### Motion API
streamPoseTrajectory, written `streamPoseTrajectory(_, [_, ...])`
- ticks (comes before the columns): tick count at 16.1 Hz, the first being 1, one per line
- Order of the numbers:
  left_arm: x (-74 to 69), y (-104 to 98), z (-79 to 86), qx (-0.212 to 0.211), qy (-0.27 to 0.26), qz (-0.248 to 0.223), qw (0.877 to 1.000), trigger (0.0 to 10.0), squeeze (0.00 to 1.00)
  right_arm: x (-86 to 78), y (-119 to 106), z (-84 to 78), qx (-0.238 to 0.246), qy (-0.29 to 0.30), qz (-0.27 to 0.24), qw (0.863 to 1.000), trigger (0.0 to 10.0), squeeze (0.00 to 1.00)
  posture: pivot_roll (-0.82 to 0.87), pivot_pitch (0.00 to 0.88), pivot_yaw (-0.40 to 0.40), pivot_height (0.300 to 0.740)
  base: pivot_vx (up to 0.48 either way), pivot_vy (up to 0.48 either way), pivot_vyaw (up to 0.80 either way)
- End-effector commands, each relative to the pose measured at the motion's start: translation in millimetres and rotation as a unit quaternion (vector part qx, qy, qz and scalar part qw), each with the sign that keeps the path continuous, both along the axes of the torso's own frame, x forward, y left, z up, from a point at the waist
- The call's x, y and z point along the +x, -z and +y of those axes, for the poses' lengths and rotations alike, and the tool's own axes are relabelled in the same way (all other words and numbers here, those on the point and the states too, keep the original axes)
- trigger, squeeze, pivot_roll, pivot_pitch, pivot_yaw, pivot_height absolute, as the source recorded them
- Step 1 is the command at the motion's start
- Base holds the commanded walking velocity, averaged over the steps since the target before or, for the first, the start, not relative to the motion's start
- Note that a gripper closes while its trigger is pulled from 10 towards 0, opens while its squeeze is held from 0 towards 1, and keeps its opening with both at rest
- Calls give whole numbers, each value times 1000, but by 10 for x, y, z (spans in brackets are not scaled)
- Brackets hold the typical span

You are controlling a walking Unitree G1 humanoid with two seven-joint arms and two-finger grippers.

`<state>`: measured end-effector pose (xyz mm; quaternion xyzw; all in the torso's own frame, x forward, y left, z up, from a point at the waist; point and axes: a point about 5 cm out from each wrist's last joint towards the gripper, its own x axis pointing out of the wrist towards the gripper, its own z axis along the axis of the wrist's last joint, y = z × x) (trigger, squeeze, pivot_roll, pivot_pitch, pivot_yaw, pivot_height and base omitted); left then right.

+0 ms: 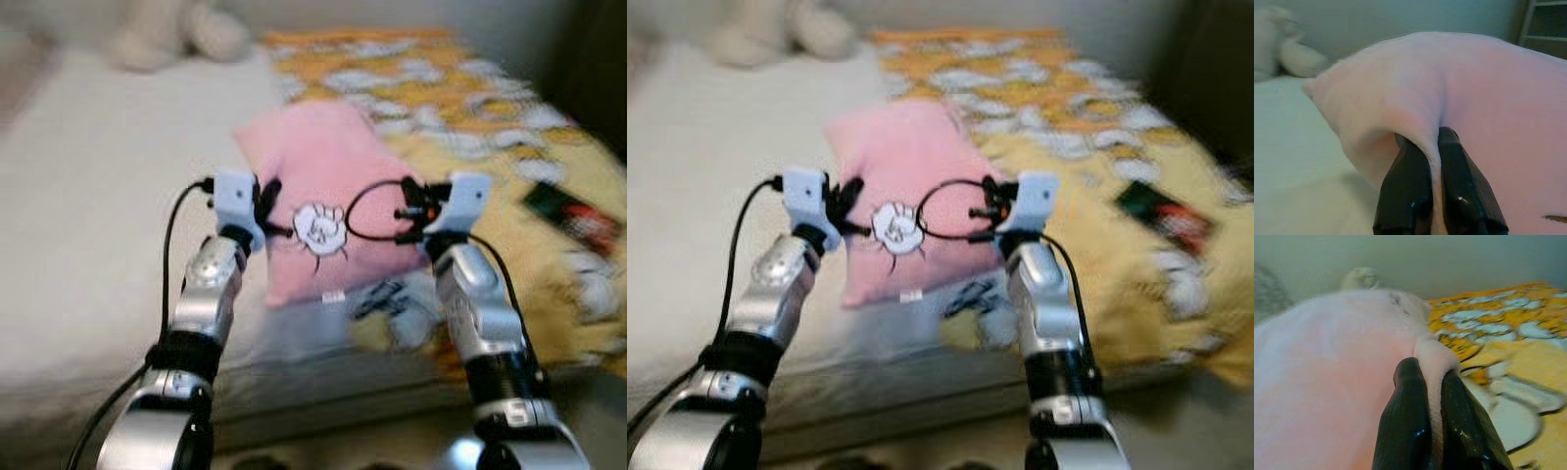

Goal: Clean up the room

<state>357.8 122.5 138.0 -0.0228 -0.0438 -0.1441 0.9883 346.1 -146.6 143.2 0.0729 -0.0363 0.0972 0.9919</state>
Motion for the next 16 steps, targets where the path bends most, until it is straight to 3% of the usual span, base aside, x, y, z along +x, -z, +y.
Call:
streamPoseTrajectory(1, [4,-71,79,4,-20,-12,1000,0,0,9,-25,-99,0,19,-10,1000,0,0,-30,0,-11,740,0,480,481])
streamPoseTrajectory(7, [16,-121,170,11,-28,-12,999,0,0,22,25,-61,4,14,-1,1000,0,0,-23,0,-13,740,0,480,78])
streamPoseTrajectory(16, [64,-130,170,27,-31,-5,999,0,0,17,60,-67,-2,8,-1,1000,0,0,-26,0,-6,740,0,477,0])
